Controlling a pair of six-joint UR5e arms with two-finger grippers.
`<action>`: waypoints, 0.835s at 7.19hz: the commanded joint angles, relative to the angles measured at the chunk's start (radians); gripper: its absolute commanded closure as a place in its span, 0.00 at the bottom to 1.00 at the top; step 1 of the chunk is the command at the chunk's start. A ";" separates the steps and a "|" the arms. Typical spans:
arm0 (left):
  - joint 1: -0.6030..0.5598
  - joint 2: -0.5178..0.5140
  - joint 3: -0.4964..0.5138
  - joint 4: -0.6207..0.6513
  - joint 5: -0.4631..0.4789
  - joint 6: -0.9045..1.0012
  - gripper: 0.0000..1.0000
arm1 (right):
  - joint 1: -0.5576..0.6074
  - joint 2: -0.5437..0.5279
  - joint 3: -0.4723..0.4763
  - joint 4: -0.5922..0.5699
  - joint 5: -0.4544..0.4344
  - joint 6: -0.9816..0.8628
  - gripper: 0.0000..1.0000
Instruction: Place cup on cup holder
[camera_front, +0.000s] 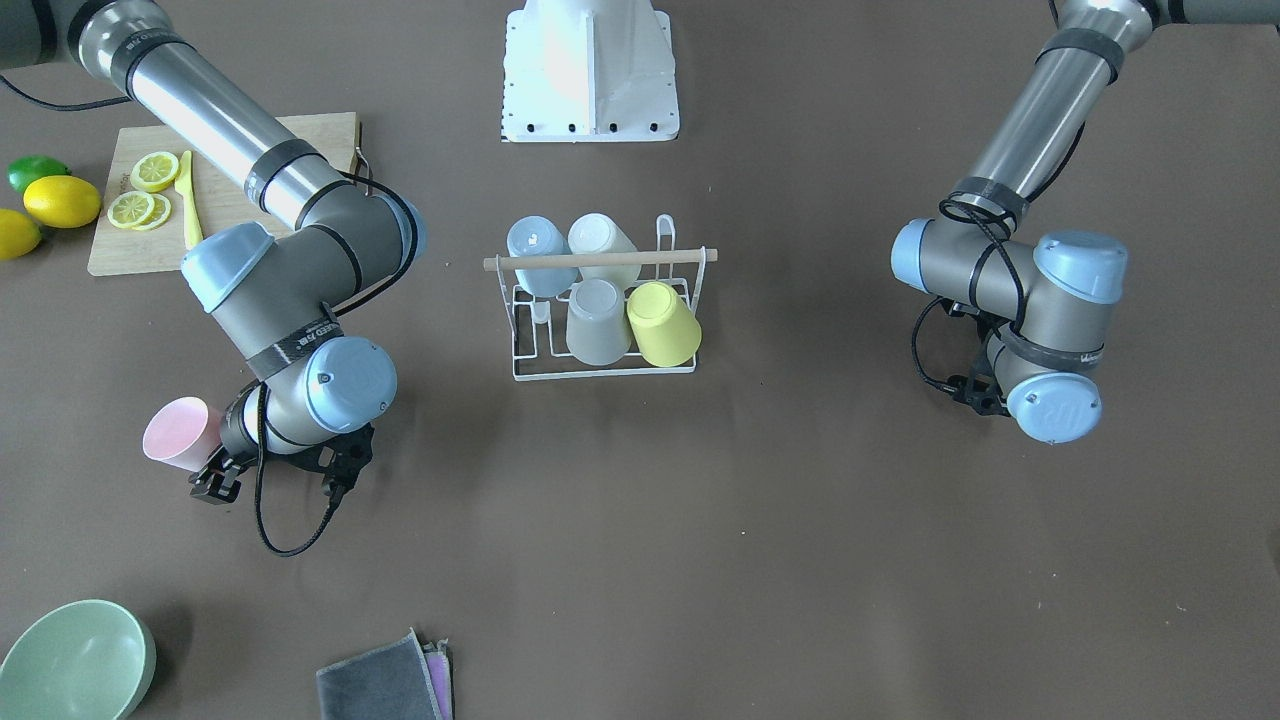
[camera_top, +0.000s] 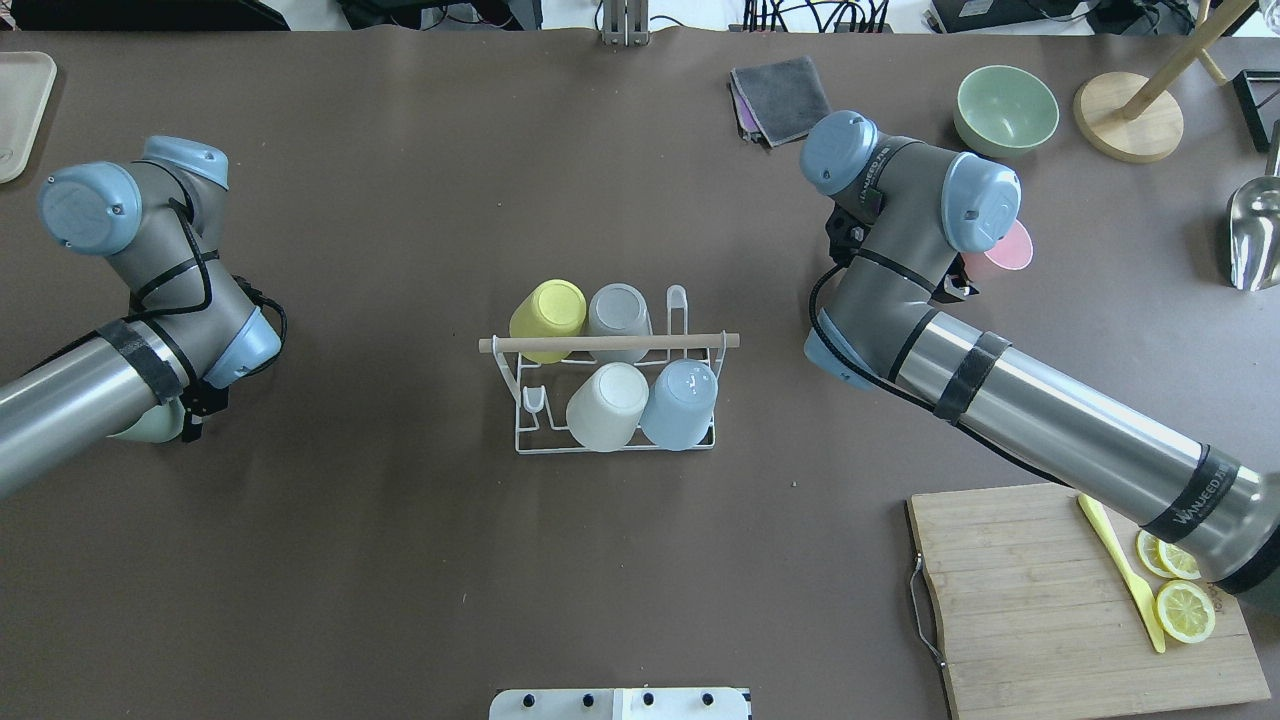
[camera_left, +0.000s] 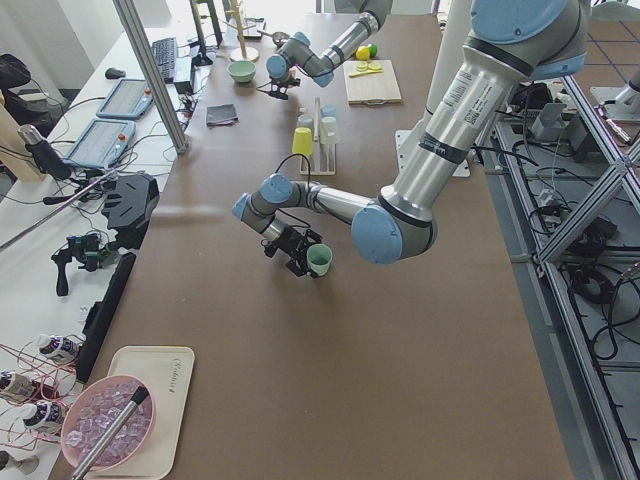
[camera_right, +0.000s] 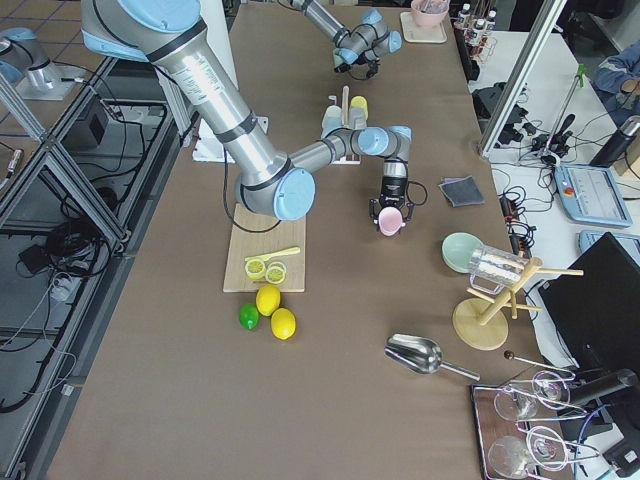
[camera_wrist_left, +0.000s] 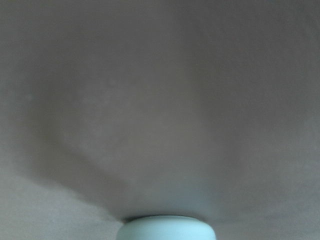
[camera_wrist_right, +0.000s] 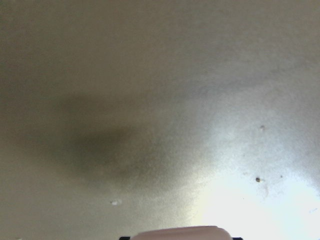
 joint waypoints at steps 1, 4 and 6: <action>0.002 0.000 -0.001 0.000 0.015 0.000 0.02 | 0.014 0.013 0.004 -0.030 -0.006 0.013 1.00; 0.000 0.003 -0.001 0.000 0.030 0.002 0.02 | 0.111 0.015 0.107 -0.116 0.125 0.036 1.00; 0.002 0.003 -0.001 0.000 0.032 0.002 0.02 | 0.159 -0.048 0.203 -0.086 0.256 0.044 1.00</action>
